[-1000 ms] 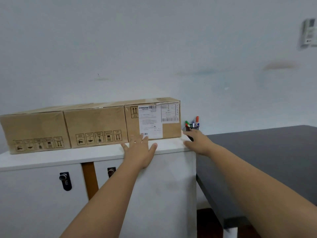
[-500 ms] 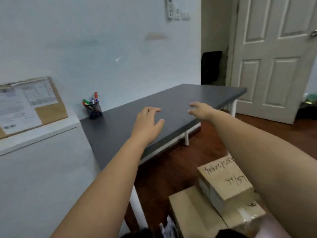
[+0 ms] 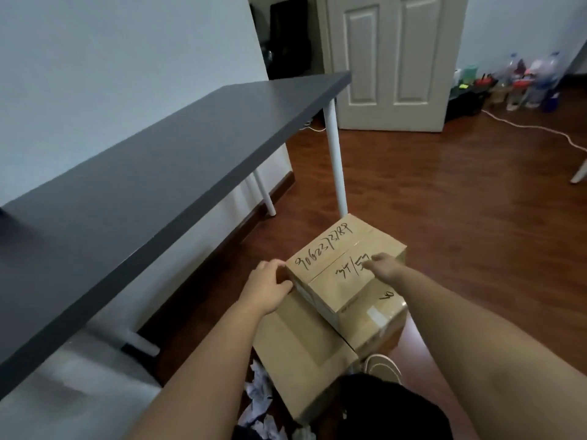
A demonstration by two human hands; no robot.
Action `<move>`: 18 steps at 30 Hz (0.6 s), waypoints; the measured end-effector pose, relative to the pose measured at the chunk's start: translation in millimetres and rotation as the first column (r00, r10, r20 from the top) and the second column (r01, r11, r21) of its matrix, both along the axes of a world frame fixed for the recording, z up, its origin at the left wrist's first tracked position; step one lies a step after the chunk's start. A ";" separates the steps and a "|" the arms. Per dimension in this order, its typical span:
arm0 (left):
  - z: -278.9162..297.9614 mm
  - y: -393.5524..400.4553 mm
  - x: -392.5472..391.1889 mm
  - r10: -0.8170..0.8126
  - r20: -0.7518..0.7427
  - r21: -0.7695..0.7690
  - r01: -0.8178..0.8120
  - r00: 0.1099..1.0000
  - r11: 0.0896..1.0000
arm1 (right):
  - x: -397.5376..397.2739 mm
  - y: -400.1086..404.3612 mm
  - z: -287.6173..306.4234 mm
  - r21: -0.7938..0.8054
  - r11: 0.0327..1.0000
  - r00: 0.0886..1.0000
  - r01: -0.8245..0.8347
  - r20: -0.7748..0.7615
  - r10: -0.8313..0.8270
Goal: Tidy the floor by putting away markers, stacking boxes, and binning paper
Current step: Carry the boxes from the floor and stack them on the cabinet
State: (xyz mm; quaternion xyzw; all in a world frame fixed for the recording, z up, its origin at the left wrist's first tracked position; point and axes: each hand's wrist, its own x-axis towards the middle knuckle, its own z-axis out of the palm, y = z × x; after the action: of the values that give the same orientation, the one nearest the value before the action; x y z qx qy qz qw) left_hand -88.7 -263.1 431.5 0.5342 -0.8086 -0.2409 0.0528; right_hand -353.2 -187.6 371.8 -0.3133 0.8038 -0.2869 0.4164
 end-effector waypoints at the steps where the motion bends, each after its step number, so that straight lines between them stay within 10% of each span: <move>1: -12.8 -8.0 0.6 0.035 0.030 0.037 -0.036 0.999 0.999 | 5.7 3.8 -22.4 0.030 0.999 0.998 0.015 0.055 -0.016; 9: -94.4 -63.8 -23.0 0.061 0.230 0.205 -0.110 0.971 0.973 | 56.4 -12.3 -137.2 0.054 0.974 0.927 0.221 0.299 -0.227; 18: -147.0 -121.4 -63.0 0.303 0.035 0.378 -0.293 0.952 0.878 | 73.2 -21.1 -198.4 0.012 0.905 0.714 0.425 0.610 -0.344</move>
State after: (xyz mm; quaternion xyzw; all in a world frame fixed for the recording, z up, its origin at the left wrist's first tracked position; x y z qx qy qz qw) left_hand -151.7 -384.5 284.4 0.6490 -0.6543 -0.3882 -0.0047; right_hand -280.0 -208.7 173.4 -0.0583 0.6576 -0.5023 0.5584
